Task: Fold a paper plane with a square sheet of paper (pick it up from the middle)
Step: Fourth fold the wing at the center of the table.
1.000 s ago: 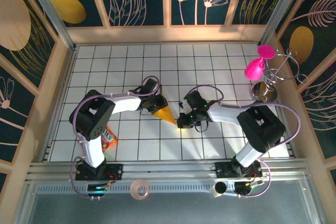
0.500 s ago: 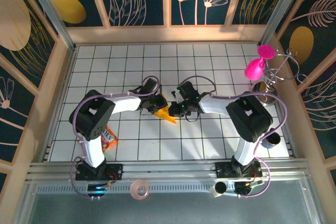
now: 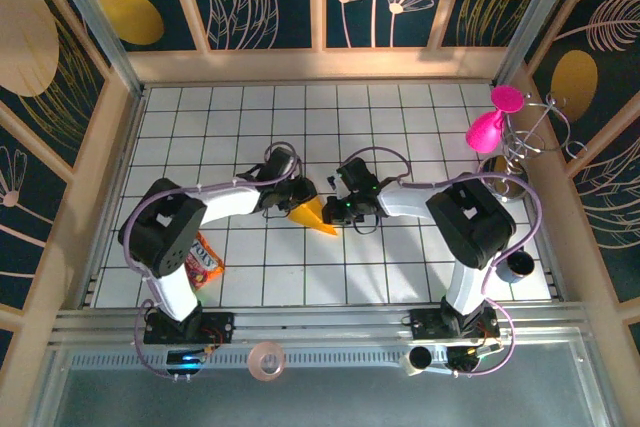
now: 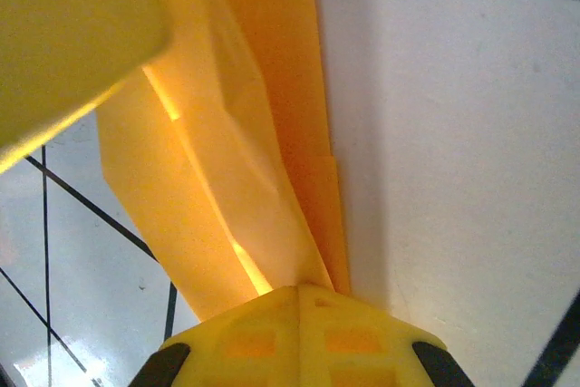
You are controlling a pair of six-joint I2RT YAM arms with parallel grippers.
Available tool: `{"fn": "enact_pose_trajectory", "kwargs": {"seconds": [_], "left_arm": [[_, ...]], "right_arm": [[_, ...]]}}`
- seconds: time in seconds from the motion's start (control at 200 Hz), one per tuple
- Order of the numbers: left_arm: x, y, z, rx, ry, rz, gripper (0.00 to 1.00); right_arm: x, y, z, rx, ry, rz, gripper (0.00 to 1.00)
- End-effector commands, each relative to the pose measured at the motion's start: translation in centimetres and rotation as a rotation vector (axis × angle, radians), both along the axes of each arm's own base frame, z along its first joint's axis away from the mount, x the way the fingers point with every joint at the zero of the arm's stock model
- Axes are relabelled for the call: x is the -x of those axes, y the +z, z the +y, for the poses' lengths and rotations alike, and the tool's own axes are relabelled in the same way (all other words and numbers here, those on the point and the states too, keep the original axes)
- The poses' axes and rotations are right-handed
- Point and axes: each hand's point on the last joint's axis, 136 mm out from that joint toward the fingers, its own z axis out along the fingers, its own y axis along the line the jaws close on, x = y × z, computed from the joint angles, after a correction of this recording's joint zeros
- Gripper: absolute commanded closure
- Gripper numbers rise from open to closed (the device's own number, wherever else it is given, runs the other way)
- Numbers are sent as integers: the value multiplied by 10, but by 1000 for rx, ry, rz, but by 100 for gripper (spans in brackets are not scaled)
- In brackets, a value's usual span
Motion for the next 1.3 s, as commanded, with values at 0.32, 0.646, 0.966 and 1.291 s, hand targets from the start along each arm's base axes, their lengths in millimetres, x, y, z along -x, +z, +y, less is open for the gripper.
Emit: {"fn": "enact_pose_trajectory", "kwargs": {"seconds": [0.32,0.646,0.966,1.291], "left_arm": [[9,3,-5,77,-34,-15,80],[8,-3,-5,62,-37,-5,80],[6,13,-7,84,-45,-41,81],[34,27,-16,172,-88,-61,89]], "right_arm": [[12,25,2,-62,18,2,99],[21,-9,-16,38,-7,58,100],[22,-26,-22,90,-24,87,100],[24,-32,-26,91,-41,125,100]]}}
